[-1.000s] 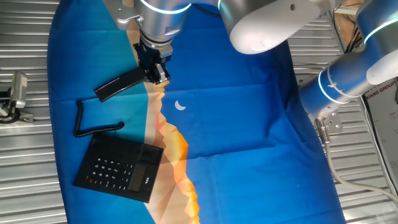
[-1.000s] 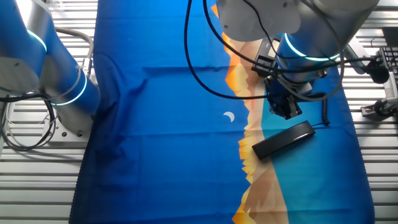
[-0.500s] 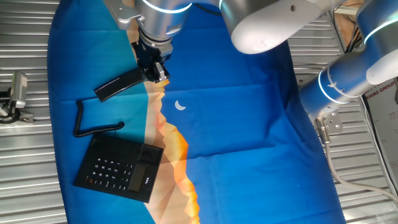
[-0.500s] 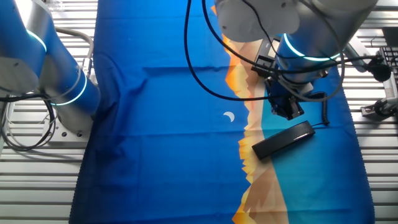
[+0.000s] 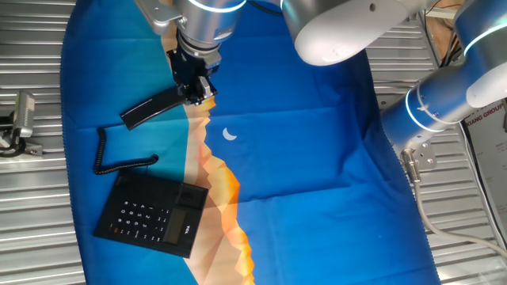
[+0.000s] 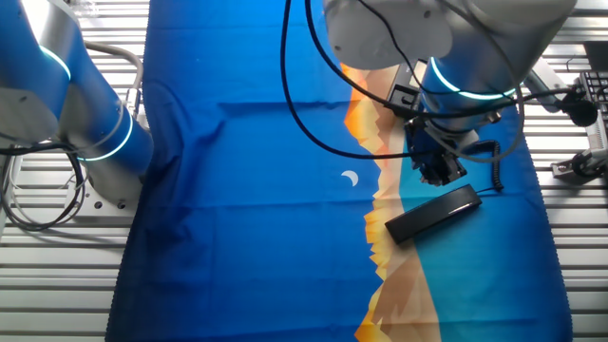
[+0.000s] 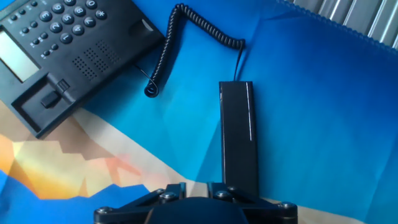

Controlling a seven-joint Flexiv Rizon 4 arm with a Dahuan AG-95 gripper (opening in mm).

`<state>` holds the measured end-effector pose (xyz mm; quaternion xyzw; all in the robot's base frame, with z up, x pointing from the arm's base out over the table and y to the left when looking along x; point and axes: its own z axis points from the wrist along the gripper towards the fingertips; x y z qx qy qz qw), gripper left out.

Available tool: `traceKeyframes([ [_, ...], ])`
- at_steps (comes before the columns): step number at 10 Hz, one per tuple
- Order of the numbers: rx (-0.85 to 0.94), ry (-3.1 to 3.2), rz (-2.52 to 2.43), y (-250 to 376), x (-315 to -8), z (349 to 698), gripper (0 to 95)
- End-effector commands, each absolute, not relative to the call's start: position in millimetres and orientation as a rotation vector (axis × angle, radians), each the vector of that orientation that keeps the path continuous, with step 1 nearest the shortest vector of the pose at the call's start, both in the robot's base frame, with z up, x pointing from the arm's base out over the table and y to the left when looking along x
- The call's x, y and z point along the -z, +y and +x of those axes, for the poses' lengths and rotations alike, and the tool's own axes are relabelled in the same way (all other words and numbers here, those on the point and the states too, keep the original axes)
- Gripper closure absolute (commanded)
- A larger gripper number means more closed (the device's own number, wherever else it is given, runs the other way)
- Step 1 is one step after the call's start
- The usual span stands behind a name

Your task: Place the handset of the telephone on the corresponding phone cradle

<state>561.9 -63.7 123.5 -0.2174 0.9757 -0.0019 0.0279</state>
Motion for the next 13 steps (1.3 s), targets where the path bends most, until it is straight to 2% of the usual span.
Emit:
traceKeyframes([
  [1,-0.002,3.010,-0.671,-63.5,-122.6,562.9,76.0],
  [13,-0.011,3.009,-0.673,-67.3,-122.4,562.7,76.0],
])
